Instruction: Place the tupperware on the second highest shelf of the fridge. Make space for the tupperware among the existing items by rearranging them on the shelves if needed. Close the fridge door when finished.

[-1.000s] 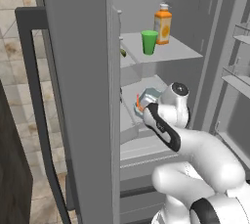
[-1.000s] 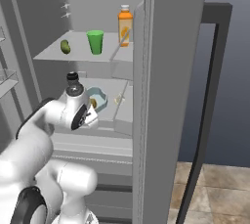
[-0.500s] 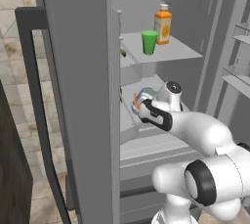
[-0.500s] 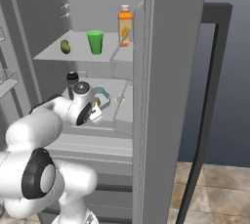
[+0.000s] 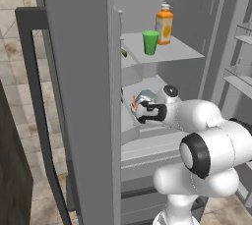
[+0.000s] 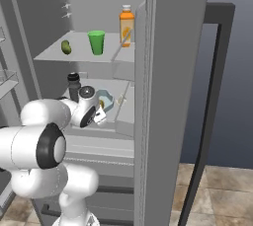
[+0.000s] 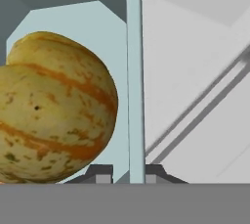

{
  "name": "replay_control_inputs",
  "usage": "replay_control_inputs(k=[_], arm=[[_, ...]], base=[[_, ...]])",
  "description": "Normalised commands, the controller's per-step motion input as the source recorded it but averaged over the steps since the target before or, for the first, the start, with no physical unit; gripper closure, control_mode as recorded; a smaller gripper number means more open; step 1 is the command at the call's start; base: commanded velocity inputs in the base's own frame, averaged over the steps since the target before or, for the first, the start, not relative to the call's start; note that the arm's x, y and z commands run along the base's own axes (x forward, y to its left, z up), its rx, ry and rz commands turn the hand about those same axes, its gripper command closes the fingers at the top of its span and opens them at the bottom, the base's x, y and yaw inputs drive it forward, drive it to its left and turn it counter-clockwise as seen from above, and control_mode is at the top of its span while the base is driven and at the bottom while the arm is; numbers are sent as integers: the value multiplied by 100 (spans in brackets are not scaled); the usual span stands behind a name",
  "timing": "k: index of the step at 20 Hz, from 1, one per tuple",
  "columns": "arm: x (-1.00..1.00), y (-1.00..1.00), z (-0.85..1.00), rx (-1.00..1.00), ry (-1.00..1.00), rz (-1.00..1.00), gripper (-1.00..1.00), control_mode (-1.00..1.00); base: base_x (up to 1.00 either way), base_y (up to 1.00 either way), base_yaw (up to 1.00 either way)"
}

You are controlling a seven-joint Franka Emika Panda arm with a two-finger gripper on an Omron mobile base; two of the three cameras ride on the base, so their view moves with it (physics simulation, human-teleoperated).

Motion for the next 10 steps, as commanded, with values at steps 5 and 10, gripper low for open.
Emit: replay_control_inputs(k=[5,10], arm=[[31,-1,-11,2,-6,0,100,-100],[31,0,-2,2,-6,0,100,-100]], base=[[0,0,0],[0,0,0]])
